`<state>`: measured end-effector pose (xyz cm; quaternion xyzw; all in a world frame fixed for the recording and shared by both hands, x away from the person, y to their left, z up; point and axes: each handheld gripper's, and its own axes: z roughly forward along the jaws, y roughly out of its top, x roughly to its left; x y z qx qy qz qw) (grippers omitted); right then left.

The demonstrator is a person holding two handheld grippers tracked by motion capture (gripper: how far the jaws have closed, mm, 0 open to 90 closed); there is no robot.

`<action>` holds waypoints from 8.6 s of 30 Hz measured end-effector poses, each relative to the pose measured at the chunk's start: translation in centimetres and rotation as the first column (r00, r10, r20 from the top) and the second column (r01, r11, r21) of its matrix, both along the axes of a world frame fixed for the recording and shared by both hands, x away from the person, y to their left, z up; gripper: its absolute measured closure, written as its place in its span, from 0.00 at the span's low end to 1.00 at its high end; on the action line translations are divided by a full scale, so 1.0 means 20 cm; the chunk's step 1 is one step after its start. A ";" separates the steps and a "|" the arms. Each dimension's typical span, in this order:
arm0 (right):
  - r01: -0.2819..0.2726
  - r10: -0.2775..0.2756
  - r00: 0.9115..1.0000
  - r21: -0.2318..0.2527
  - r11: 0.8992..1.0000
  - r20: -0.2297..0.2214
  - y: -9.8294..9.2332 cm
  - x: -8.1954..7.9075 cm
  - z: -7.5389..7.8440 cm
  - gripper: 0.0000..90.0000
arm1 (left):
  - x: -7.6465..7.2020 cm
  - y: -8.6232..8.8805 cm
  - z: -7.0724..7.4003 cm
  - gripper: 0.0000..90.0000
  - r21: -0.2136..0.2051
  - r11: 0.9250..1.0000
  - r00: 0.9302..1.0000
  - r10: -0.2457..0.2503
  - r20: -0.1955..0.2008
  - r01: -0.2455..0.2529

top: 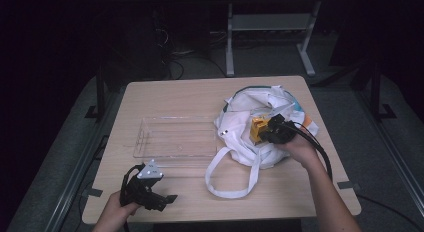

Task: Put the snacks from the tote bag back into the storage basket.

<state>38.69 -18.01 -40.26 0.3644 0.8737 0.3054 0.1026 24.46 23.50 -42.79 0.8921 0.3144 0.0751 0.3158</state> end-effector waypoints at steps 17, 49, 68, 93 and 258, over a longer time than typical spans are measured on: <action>-0.008 0.008 1.000 0.005 1.000 0.027 0.09 0.03 -0.01 1.00 | -0.05 0.04 0.00 0.15 -0.002 0.999 0.999 0.042 0.004 -0.042; 0.090 -0.090 0.996 0.042 0.995 -0.003 -0.23 -0.01 0.05 1.00 | -0.03 0.03 0.01 0.15 0.000 1.000 1.000 0.017 0.012 -0.017; 0.064 -0.064 0.998 0.028 0.998 0.006 -0.20 0.03 0.02 1.00 | -0.04 0.03 0.00 0.15 -0.003 1.000 1.000 0.024 0.003 -0.024; -0.053 0.054 0.999 0.021 0.998 -0.002 -0.10 -0.02 0.03 1.00 | -0.04 0.02 0.00 0.15 -0.001 1.000 1.000 0.014 0.003 -0.014; -0.079 0.071 0.997 -0.235 0.969 -0.042 0.24 0.18 0.37 0.57 | -0.05 0.06 0.01 0.15 -0.005 1.000 1.000 0.027 0.005 -0.027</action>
